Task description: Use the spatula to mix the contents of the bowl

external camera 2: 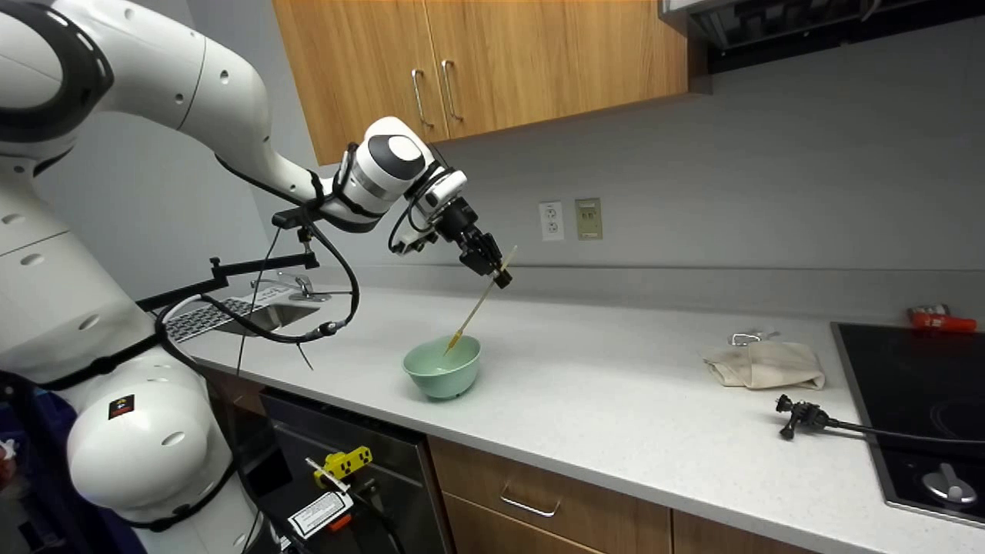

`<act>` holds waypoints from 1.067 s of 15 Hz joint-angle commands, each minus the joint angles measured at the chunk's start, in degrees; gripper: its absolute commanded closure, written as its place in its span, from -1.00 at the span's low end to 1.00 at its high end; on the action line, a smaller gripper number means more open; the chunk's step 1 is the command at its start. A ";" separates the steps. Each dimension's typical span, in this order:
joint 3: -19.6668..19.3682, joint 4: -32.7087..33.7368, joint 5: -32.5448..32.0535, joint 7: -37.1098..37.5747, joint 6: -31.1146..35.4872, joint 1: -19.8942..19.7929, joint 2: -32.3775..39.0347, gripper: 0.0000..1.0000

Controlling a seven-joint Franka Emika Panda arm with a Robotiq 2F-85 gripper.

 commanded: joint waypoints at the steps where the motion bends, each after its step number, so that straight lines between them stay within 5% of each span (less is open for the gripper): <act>1: 0.29 -1.67 -1.20 -0.52 -0.48 0.28 -2.28 0.91; 16: 0.15 -3.02 5.26 -9.38 -0.79 1.29 -2.68 0.91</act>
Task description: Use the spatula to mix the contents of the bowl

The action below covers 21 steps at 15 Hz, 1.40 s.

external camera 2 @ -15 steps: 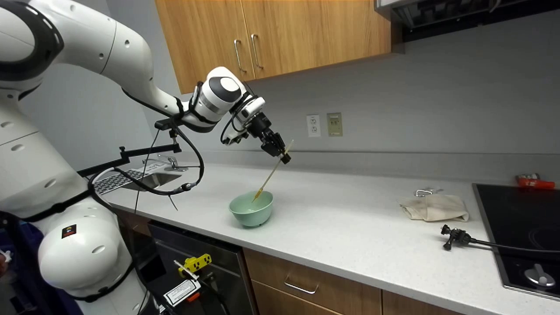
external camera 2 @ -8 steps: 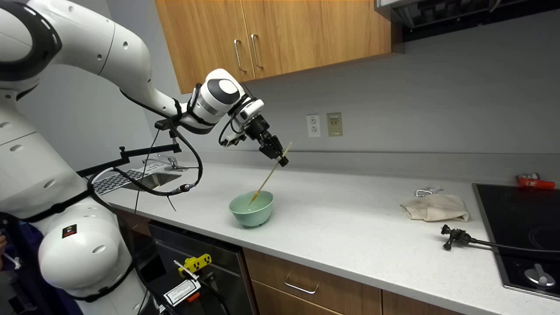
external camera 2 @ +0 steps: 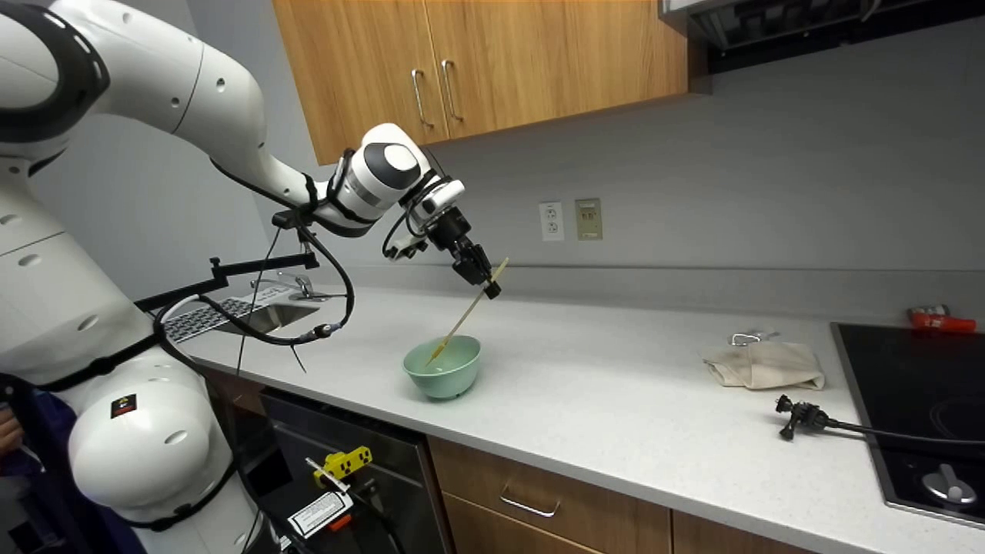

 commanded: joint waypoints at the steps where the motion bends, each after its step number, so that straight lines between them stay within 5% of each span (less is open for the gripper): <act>1: -0.14 -0.94 1.64 -2.92 -0.51 0.37 -2.00 0.91; 10: -2.35 -0.40 2.10 -9.62 4.69 0.01 8.63 0.91; 21: -3.37 2.23 3.66 -6.86 10.74 0.41 7.97 0.91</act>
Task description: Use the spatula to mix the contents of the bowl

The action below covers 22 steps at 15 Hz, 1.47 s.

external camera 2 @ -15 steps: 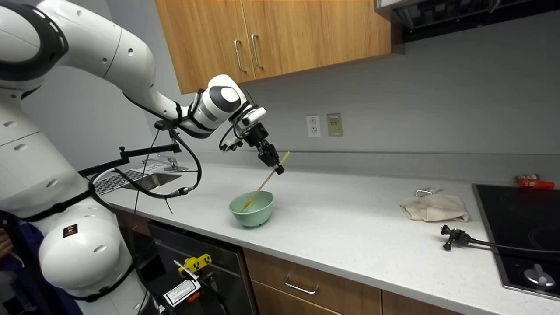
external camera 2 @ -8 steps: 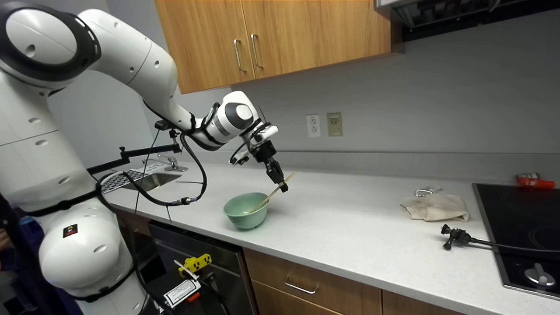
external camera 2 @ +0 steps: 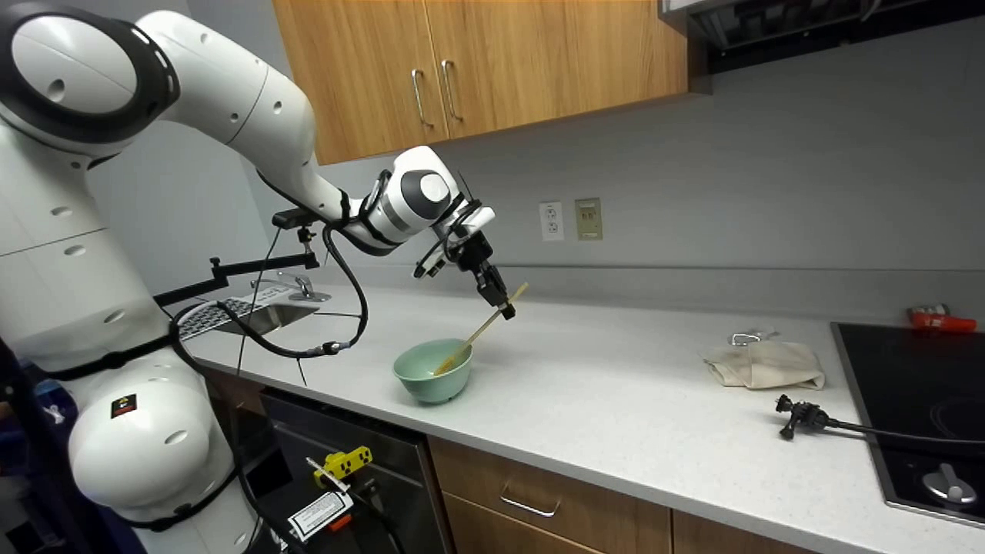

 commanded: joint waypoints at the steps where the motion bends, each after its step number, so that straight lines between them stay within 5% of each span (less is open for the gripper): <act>1: -0.14 0.48 0.72 0.14 2.29 0.30 -1.54 0.91; 6: 0.35 -1.19 -6.23 2.43 4.40 -0.60 -3.60 0.91; 15: 1.05 -6.83 -5.62 0.76 7.69 -0.26 -6.16 0.91; 22: 2.56 -7.09 -16.19 11.10 10.47 -1.00 -6.61 0.91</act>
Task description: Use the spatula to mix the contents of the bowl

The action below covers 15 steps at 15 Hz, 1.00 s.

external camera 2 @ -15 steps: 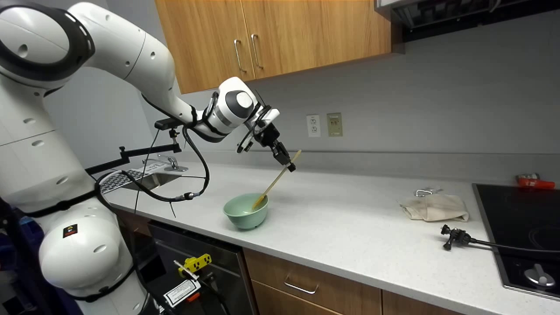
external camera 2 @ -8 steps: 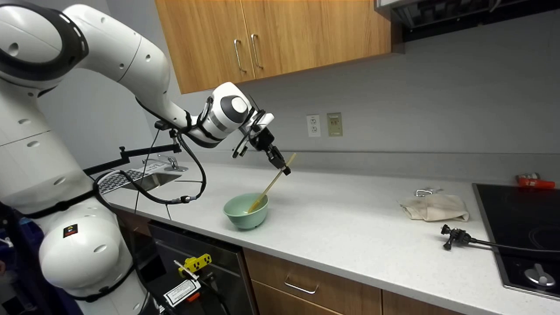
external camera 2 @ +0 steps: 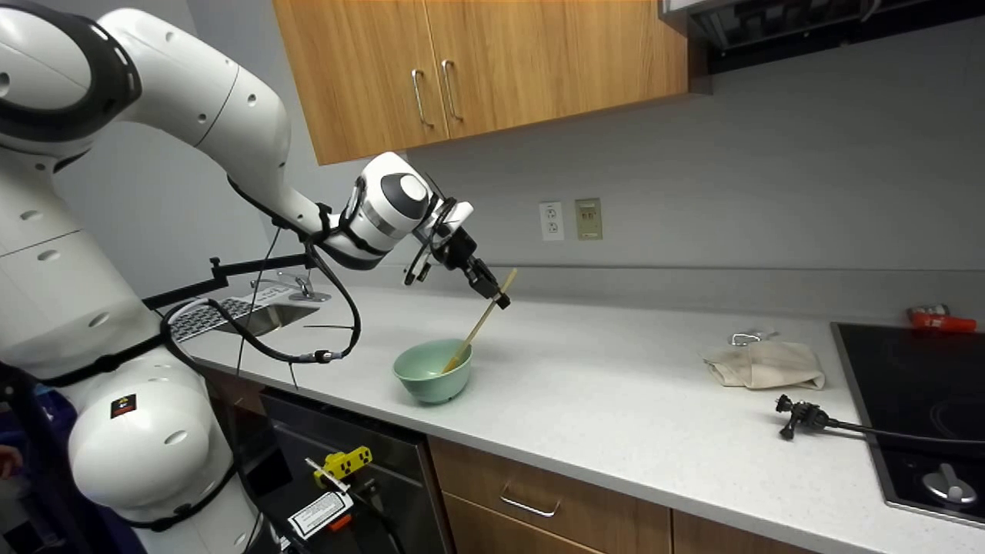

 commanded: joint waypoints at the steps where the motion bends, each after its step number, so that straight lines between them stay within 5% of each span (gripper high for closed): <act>1: 1.10 -0.88 -4.64 5.83 3.15 -0.83 -1.26 0.91; 11: 1.25 -2.50 -17.37 17.45 5.21 -1.38 -7.16 0.91; 15: 0.82 -3.83 -19.17 16.70 4.42 -0.57 -9.38 0.91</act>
